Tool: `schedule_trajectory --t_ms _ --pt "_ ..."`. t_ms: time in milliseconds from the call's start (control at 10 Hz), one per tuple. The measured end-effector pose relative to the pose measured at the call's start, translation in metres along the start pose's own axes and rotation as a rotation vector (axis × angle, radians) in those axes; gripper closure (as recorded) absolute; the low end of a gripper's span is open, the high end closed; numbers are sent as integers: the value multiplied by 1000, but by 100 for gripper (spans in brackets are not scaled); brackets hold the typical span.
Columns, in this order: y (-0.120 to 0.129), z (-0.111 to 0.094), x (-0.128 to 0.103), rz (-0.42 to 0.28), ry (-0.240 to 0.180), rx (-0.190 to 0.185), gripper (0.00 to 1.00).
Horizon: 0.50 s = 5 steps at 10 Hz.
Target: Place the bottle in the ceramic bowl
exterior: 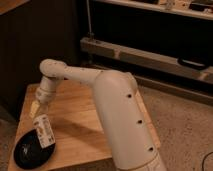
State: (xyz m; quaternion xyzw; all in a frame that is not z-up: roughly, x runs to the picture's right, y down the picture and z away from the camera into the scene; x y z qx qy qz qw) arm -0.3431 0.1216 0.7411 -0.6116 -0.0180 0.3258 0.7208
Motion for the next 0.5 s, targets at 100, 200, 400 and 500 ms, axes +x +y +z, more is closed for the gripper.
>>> schedule_trajectory --t_ms 100,200,400,500 --pt "-3 -2 2 4 -1 -1 20" --pt "-3 -2 2 3 -1 -1 20" --pt "-2 -1 1 1 1 -2 20" --pt "-3 -2 2 3 0 -1 20"
